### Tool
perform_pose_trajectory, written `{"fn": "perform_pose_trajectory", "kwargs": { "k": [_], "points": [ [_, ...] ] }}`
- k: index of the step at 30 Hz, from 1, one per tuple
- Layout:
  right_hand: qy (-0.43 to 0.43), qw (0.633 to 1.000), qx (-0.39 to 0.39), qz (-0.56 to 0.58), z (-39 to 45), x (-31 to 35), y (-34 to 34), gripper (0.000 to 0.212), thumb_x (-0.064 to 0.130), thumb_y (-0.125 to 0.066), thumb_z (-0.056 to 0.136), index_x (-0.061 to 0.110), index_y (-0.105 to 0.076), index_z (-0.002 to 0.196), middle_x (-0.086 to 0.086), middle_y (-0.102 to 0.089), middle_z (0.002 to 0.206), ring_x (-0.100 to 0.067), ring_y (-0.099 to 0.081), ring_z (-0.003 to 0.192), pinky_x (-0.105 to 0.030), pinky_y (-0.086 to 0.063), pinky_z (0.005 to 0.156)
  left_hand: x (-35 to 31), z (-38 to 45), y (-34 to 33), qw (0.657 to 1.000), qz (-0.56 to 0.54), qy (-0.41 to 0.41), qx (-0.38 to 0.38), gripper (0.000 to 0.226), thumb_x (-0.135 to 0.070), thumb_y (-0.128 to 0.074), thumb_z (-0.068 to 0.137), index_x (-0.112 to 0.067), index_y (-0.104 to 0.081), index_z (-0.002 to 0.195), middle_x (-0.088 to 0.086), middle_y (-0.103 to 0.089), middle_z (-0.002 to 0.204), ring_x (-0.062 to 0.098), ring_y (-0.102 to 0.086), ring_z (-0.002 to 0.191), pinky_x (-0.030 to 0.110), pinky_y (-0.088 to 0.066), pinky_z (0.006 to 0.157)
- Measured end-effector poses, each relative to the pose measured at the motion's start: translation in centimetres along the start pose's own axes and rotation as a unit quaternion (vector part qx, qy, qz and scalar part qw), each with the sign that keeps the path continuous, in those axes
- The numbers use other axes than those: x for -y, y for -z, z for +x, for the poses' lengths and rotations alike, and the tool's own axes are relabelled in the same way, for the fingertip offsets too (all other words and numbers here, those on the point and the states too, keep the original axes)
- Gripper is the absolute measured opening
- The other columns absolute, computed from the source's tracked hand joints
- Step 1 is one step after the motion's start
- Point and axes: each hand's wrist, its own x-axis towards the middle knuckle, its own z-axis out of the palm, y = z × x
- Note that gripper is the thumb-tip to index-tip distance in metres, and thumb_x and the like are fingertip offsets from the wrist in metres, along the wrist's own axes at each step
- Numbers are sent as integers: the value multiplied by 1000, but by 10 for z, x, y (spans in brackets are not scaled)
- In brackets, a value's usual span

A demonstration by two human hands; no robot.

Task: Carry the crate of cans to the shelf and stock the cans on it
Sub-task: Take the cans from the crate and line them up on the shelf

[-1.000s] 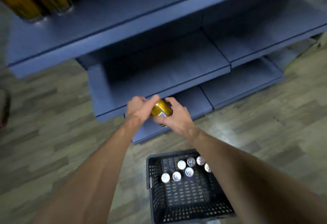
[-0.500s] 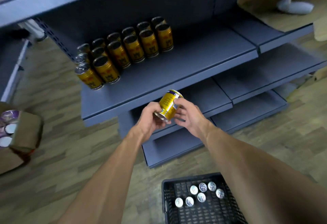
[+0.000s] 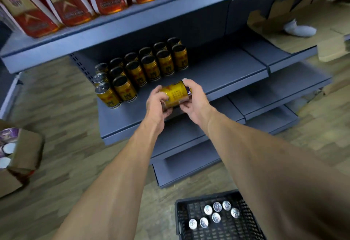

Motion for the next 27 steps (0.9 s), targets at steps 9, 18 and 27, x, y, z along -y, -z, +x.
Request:
{"fn": "perform_pose_trajectory", "kwargs": {
  "k": [9, 18, 27],
  "points": [
    [31, 996, 20, 80, -24, 12, -37, 45, 25, -60, 79, 4, -60, 118, -25, -64, 118, -30, -64, 94, -35, -56, 74, -27, -10, -2, 989, -127, 68, -34, 38, -49, -56, 91, -14, -56, 107, 8, -61, 72, 16, -55, 56, 23, -44, 50],
    [-46, 998, -28, 25, -3, 12, -23, 43, 49, -62, 90, 16, -58, 118, -15, -69, 110, -28, -70, 94, -43, -57, 88, -23, 14, -18, 990, -123, 23, -59, 12, -19, -49, 86, -12, -49, 76, 2, -50, 56, 20, -50, 59, 32, -51, 68],
    [-6, 999, -39, 35, 22, -5, 7, 45, 45, -61, 86, 17, -64, 121, -7, -74, 107, -21, -70, 100, -31, -49, 74, -23, 39, -46, 997, 54, -50, 0, 34, -11, -65, 82, -17, -64, 116, 6, -70, 105, 24, -68, 95, 41, -58, 83]
  ]
}}
